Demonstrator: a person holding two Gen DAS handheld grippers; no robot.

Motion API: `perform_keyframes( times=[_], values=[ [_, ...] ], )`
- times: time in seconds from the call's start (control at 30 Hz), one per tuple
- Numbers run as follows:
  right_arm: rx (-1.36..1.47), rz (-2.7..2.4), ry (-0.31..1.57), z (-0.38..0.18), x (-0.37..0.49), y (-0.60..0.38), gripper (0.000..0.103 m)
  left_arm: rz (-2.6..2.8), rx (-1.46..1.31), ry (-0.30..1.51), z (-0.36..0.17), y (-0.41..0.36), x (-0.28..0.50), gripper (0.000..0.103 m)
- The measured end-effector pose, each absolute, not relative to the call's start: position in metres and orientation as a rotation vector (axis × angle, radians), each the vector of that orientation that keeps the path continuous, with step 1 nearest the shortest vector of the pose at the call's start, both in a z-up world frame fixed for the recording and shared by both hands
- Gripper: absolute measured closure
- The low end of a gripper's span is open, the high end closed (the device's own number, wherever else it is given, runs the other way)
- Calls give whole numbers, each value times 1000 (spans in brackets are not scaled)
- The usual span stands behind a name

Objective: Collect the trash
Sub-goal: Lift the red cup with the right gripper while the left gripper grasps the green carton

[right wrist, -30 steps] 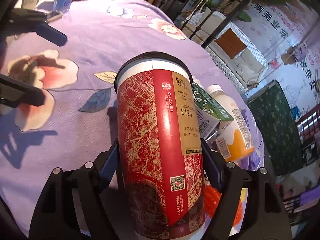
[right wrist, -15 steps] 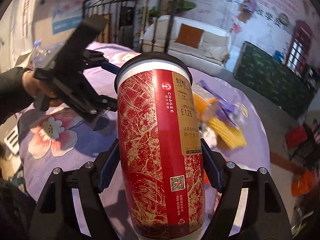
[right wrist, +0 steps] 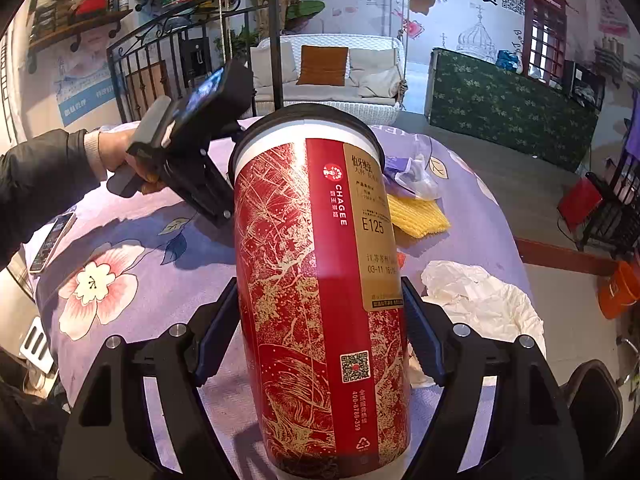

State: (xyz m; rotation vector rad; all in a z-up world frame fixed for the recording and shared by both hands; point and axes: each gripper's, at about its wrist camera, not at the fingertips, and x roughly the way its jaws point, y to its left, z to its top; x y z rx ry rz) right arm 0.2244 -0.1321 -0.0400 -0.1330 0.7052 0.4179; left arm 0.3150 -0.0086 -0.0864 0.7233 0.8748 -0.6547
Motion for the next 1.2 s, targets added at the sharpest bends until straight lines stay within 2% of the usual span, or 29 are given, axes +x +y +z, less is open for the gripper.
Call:
perform_keyframes(
  times=[0.17,0.23,0.43,0.83,1.2],
  values=[
    [-102,420,701,-45,218,-129,27,-587,778,826,-94,-17,306,23],
    [-87,423,696,-46,216,-127,27,-564,747,821,-90,-17,302,28],
    [-41,417,683,-50,214,-125,27,-493,584,793,-71,-1,280,37],
    [13,404,666,-57,196,-136,27,-374,174,729,-46,37,217,44],
    [92,357,624,-47,169,-168,27,-450,68,610,-19,-8,150,45]
  ],
)
